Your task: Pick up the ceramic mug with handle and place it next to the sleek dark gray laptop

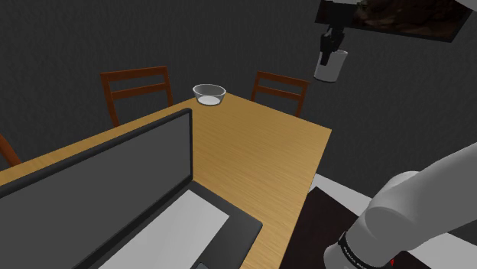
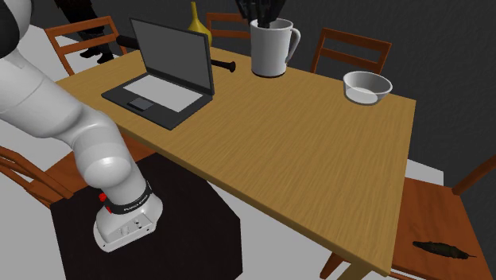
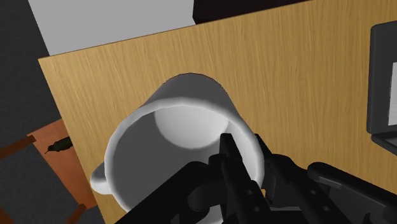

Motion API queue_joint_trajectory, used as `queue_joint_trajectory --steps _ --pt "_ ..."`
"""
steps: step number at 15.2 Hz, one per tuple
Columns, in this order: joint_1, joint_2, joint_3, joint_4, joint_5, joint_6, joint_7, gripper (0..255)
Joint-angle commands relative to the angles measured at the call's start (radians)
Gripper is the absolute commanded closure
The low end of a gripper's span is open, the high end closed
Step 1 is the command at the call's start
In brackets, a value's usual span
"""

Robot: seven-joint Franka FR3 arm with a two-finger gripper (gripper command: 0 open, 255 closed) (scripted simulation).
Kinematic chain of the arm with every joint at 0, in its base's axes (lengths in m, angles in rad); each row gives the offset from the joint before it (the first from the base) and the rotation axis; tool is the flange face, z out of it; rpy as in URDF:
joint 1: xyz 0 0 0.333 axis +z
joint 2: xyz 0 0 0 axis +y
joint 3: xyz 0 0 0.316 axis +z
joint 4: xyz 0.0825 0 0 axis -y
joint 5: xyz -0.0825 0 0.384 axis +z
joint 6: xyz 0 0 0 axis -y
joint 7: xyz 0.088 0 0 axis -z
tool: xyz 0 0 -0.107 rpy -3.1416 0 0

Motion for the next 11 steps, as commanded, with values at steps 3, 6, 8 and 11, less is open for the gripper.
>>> queue_joint_trajectory --steps 3,6,8,11 --pt "0.015 -0.062 0.051 -0.041 0.006 -0.028 0.065 255" --pt "0.030 -0.125 0.106 -0.095 0.021 -0.045 0.135 255" --pt "0.039 -0.163 0.142 -0.126 0.035 -0.057 0.181 255" --pt "0.053 -0.212 0.198 -0.162 0.062 -0.075 0.251 255"
